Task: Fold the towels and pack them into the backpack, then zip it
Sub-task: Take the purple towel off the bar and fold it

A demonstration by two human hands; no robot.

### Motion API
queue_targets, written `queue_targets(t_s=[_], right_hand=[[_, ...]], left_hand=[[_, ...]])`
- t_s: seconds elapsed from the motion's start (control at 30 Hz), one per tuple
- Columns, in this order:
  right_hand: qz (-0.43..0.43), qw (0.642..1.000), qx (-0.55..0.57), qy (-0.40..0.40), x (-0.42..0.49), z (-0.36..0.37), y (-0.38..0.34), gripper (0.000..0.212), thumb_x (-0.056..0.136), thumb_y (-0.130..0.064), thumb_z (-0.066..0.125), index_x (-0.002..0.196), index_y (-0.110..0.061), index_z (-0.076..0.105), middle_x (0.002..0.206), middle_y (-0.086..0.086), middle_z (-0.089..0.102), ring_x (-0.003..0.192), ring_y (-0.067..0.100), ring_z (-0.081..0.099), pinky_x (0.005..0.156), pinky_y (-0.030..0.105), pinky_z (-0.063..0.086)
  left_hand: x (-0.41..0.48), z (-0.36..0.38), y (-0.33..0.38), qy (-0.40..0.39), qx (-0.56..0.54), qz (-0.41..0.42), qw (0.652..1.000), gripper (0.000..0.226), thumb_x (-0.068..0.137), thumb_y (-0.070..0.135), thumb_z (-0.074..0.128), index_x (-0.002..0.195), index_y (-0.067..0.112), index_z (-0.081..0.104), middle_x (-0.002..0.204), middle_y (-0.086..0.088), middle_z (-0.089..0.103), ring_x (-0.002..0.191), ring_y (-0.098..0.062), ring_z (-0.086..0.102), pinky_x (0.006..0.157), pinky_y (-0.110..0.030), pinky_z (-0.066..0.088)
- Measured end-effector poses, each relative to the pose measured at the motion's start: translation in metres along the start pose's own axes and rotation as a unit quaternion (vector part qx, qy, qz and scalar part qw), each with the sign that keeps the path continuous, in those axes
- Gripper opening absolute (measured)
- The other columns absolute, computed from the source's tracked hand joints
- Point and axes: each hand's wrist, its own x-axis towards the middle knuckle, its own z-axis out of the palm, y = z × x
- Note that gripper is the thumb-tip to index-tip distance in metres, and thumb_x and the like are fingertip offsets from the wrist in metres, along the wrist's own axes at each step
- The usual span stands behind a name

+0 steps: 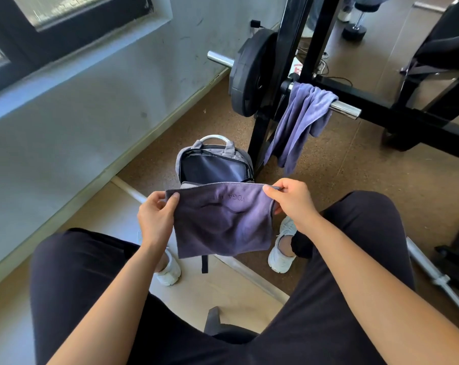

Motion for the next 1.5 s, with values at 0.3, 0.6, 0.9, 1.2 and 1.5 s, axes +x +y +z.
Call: queue_targets(t_s=[0.3,0.6,0.9,1.2,1.5], right_hand=[[0.014,0.985,0.098,-0.144,-0.018,0.022,-0.014,0.014,0.094,-0.009,0.069,0.080,-0.011,0.066,0.069,0.009,0.058,0.058,0.013,0.056,0.050,0.022,0.049],[0.029,0.968,0.142,-0.203,-0.031,0.051,-0.016,0.002,0.094,-0.005,0.068,0.095,-0.004,0.067,0.074,0.010,0.064,0.065,0.019,0.062,0.062,0.031,0.058],[0.045,0.955,0.190,-0.224,-0.035,0.052,-0.024,0.023,0.096,0.012,0.050,0.090,-0.003,0.066,0.078,0.016,0.070,0.072,0.030,0.073,0.070,0.040,0.064],[-0.148,0.979,-0.027,-0.134,-0.032,0.044,-0.026,0.035,0.085,-0.004,0.076,0.115,-0.012,0.060,0.081,0.008,0.055,0.059,0.026,0.063,0.060,0.033,0.059],[-0.183,0.936,-0.145,-0.263,-0.034,0.041,-0.031,0.037,0.087,0.000,0.070,0.120,-0.017,0.066,0.103,-0.009,0.062,0.075,-0.001,0.067,0.063,0.010,0.050]], left_hand=[[-0.029,0.024,0.010,-0.210,-0.051,0.071,0.974,0.033,0.081,0.036,0.078,0.074,0.011,0.058,0.066,-0.001,0.054,0.066,-0.017,0.051,0.065,-0.037,0.043],[-0.047,0.043,0.015,-0.197,-0.020,0.143,0.970,0.022,0.082,0.040,0.078,0.073,0.026,0.064,0.063,0.012,0.062,0.059,-0.006,0.053,0.059,-0.029,0.046],[-0.054,0.042,0.025,-0.258,-0.109,0.088,0.956,0.008,0.088,0.020,0.067,0.093,0.014,0.069,0.080,0.004,0.073,0.076,-0.013,0.067,0.070,-0.028,0.054],[-0.051,0.043,0.022,-0.271,-0.090,0.112,0.952,0.017,0.093,0.002,0.072,0.090,0.018,0.072,0.081,0.001,0.075,0.076,-0.010,0.068,0.071,-0.026,0.053],[-0.047,0.034,0.027,-0.287,-0.036,0.171,0.942,0.014,0.089,0.007,0.078,0.101,0.014,0.081,0.090,0.001,0.079,0.082,-0.006,0.070,0.078,-0.024,0.055]])
